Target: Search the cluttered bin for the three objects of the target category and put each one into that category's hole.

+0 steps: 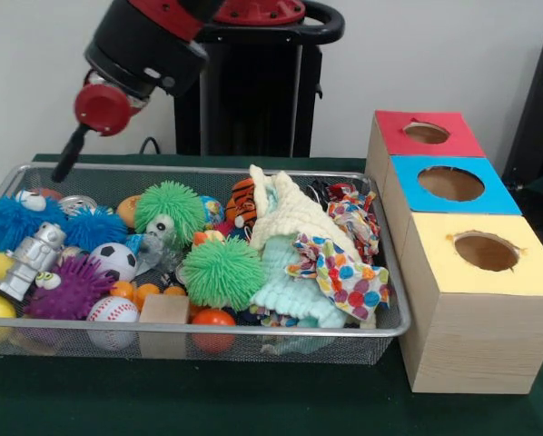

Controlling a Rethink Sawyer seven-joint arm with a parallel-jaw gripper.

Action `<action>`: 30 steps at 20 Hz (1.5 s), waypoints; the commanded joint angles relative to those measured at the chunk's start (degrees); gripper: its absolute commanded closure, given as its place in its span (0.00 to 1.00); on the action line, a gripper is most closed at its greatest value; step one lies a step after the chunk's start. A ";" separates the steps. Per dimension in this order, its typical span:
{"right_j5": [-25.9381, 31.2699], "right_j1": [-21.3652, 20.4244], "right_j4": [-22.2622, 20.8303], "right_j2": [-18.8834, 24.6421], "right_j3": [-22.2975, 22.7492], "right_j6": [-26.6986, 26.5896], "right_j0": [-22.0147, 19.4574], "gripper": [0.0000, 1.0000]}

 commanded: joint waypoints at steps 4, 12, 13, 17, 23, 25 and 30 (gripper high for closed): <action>-3.89 -6.15 -7.06 21.66 4.37 3.10 -11.49 0.00; -5.05 -10.97 -16.85 37.92 10.10 2.48 -24.43 0.00; -4.78 -11.00 -17.22 37.94 10.08 2.97 -24.43 0.00; -3.68 -10.99 -17.57 36.46 9.70 4.26 -23.05 0.00; -2.96 -10.63 -17.00 33.87 8.81 4.76 -20.93 0.00; -2.97 -10.39 -16.60 32.90 8.51 4.79 -20.15 0.00; -2.62 -10.00 -15.88 32.28 8.20 5.11 -19.36 0.00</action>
